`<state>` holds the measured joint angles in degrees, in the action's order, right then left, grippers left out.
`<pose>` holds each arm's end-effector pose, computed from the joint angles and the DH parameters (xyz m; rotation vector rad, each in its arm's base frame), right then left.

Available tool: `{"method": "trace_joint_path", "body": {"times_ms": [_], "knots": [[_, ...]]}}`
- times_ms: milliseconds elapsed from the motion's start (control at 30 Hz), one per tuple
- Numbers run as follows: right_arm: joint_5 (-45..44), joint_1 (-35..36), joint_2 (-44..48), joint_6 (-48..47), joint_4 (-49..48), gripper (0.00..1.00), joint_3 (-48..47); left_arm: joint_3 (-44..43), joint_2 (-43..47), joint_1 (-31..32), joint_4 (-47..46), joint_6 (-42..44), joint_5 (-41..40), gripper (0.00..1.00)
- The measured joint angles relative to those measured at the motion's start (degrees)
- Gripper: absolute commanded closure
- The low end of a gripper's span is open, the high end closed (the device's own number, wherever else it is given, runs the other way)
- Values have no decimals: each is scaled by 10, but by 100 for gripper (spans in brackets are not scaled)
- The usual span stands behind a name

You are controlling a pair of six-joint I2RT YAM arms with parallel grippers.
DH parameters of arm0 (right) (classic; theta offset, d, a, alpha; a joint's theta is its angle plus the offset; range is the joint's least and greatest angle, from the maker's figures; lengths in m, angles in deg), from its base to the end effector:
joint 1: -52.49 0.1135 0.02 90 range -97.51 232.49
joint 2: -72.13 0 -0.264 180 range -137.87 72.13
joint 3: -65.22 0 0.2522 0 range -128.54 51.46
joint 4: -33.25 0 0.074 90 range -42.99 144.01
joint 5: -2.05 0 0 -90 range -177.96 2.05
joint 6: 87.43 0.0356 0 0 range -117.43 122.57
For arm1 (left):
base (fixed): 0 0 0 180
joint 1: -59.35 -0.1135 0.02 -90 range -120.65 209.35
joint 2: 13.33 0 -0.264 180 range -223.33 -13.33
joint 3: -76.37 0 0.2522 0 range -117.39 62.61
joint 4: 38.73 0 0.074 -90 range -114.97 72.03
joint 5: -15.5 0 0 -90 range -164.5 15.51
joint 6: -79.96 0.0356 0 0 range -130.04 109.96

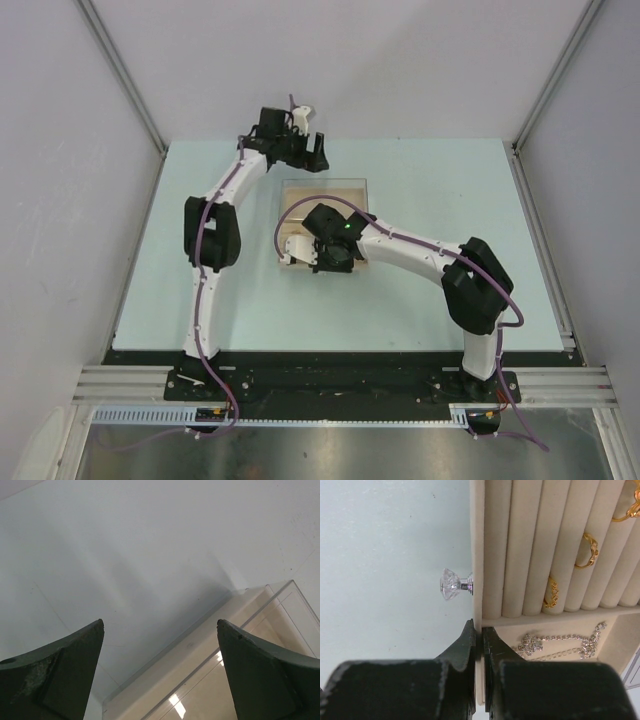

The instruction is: Organize the mixed jewelry

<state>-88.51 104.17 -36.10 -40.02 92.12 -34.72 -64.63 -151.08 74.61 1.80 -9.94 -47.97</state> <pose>0.2450 0.3094 0.2269 -2.0089 1.8682 0.0305 0.5278 -0.1605 0.2412 0.5499 2.1507 -0.6594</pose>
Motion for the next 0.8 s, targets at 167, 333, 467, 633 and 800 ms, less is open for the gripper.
{"method": "trace_joint_path", "body": {"times_ms": [167, 333, 467, 633, 800], "knots": [[0, -1, 0, -2, 0, 100, 0, 7, 0, 12, 3, 6, -1, 2], [-2, -1, 0, -6, 4, 100, -5, 24, 0, 15, 5, 13, -5, 3], [-4, -1, -1, -8, 6, 100, -7, 34, 0, 15, -1, 14, -5, 3], [-7, 0, -4, -9, 9, 100, -12, 42, 0, 16, -16, 14, -5, 3], [-13, 5, -8, -12, 11, 100, -15, 45, 0, 17, -22, 14, -5, 4]]}}
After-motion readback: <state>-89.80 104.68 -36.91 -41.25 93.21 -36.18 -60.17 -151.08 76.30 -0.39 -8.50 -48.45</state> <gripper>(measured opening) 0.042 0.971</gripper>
